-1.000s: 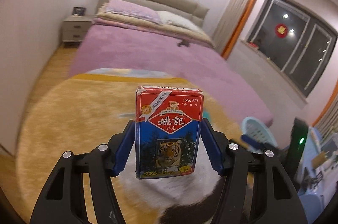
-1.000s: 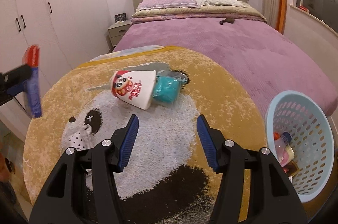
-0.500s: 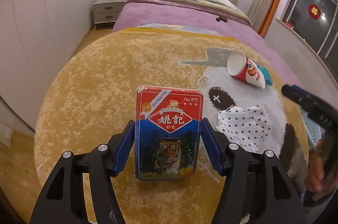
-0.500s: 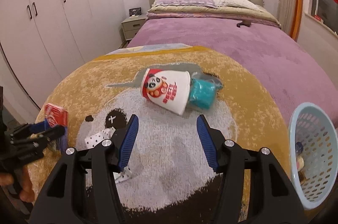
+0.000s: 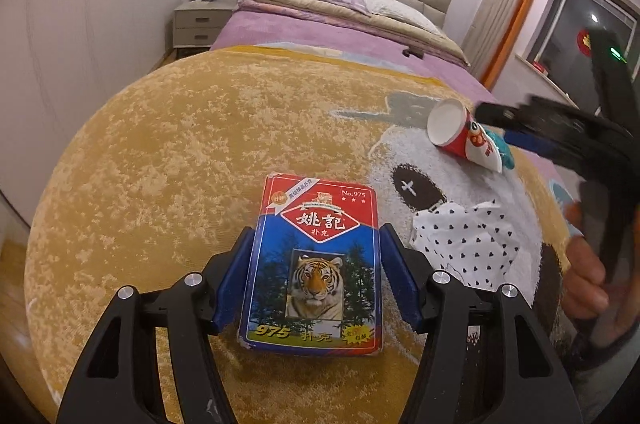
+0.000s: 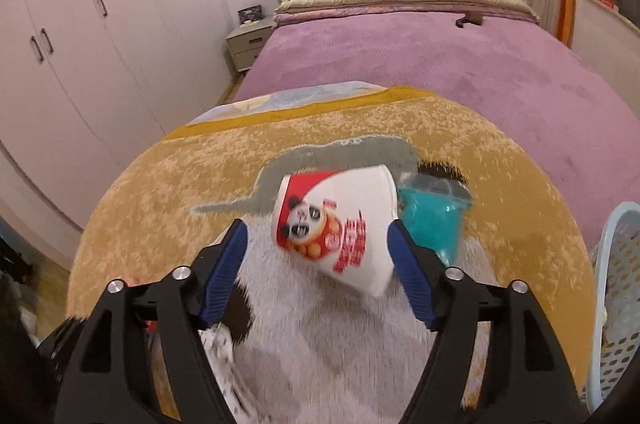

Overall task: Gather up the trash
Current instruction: 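Hold the card box in the left tool while the right tool grasps the white paper cup, then carry the card box and paper cup over the blue basket and release both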

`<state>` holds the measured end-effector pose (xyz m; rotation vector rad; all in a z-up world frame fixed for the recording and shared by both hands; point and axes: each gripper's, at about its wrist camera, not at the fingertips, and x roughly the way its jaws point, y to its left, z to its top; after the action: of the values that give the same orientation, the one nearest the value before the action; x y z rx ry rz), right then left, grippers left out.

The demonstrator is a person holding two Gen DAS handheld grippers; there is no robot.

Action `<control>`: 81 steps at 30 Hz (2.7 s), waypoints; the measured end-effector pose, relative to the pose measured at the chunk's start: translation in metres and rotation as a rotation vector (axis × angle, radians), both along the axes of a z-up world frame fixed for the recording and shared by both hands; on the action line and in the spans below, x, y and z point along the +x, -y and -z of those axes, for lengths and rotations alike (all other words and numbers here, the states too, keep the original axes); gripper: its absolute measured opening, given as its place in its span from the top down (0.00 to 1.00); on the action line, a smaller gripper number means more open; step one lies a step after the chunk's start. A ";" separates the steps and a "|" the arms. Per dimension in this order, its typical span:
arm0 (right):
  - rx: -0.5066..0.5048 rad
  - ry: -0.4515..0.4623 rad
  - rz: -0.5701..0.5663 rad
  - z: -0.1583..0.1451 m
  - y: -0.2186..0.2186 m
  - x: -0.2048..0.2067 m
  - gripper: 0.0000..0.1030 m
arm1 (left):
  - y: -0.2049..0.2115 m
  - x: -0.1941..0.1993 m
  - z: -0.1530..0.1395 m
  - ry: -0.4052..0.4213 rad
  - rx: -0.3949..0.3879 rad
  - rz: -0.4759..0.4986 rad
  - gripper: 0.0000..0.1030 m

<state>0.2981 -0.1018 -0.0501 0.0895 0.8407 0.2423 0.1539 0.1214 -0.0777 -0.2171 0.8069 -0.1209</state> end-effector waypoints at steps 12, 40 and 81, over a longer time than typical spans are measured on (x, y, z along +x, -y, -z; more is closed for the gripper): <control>-0.031 -0.041 0.051 0.022 -0.012 0.031 0.27 | -0.003 0.000 0.001 0.005 -0.049 0.028 0.39; -0.024 0.029 -0.057 0.008 0.055 -0.069 0.58 | 0.007 0.002 0.003 -0.001 -0.002 0.026 0.38; 0.088 0.227 0.014 -0.049 0.093 -0.127 0.39 | 0.109 -0.040 -0.083 0.189 0.036 0.172 0.43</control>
<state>0.1712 -0.1948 -0.0009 0.1478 0.6038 0.2705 0.1144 0.0123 0.0058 -0.1004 0.6384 -0.2842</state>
